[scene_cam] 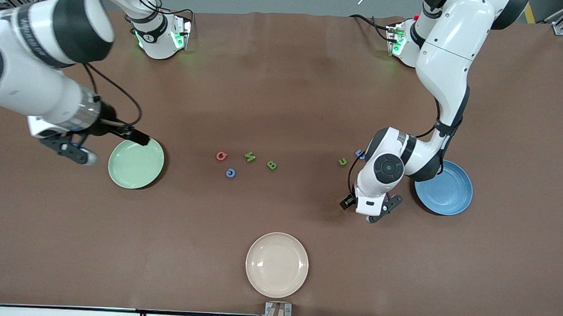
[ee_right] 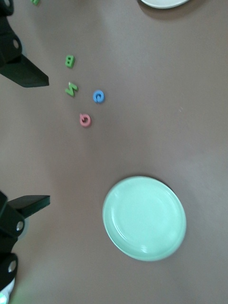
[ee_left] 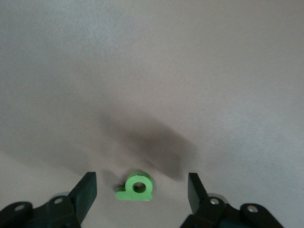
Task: Sort upper and lower case letters into plates
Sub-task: 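Grasp the green lowercase q with the left gripper while the right gripper reaches letters, then carry the green q to the blue plate while the right gripper grasps green B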
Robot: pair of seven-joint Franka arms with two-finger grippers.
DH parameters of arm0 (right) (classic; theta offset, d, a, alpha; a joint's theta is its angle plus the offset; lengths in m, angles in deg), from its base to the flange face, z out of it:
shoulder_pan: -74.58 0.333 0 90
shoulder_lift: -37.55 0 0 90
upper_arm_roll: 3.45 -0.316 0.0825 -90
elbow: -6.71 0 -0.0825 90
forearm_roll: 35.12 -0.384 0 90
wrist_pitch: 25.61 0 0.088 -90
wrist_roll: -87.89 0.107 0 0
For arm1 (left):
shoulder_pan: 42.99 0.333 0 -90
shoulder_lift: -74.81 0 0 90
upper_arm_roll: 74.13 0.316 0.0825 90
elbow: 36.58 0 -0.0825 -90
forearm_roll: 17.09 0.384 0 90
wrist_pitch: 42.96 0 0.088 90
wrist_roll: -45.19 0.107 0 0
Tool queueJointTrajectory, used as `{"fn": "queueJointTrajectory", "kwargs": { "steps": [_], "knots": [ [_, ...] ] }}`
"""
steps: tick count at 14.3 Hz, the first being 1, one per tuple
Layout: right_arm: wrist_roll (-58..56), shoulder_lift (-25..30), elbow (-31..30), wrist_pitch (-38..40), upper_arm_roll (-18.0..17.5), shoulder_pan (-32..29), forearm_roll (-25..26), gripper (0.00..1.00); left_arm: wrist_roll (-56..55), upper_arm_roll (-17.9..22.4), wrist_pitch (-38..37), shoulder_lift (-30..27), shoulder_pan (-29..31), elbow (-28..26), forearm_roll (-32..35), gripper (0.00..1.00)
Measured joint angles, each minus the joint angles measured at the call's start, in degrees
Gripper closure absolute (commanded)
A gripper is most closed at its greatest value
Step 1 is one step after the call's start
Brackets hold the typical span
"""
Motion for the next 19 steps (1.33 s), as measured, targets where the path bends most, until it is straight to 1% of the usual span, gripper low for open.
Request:
{"fn": "queueJointTrajectory", "kwargs": {
  "steps": [2, 4, 6, 12, 15, 17, 19],
  "knots": [
    [5.4, -1.4, -0.8, -3.4, 0.0, 3.2, 0.0, 0.00, 0.0, 0.0, 0.0, 0.1, -0.4, -0.7, 0.0, 0.17],
    [10.0, -2.9, -1.2, -6.2, 0.0, 5.2, 0.0, 0.00, 0.0, 0.0, 0.0, 0.1, -0.6, -1.2, 0.0, 0.20],
    [15.5, -4.3, -1.4, -8.5, 0.1, 6.7, 0.0, 0.00, 0.0, 0.0, 0.0, 0.1, -0.6, -1.3, 0.0, 0.26],
    [20.5, -9.1, -2.0, -12.4, 0.1, 11.4, 0.0, 0.00, 0.0, 0.0, 0.1, 0.0, -0.6, -1.2, 0.0, 0.40],
    [22.6, -11.6, -2.3, -15.3, 0.1, 14.9, 0.0, 0.00, 0.0, -0.1, 0.1, 0.0, -0.7, -1.1, 0.0, 0.51],
    [25.6, -13.5, -2.6, -18.6, 0.1, 16.9, 0.0, 0.00, 0.0, -0.1, 0.1, 0.0, -0.7, -1.0, 0.0, 0.58],
    [28.2, -16.1, -2.9, -22.4, 0.1, 19.1, 0.0, 0.00, 0.0, -0.1, 0.1, 0.0, -0.7, -1.0, 0.0, 0.69]
  ]
}}
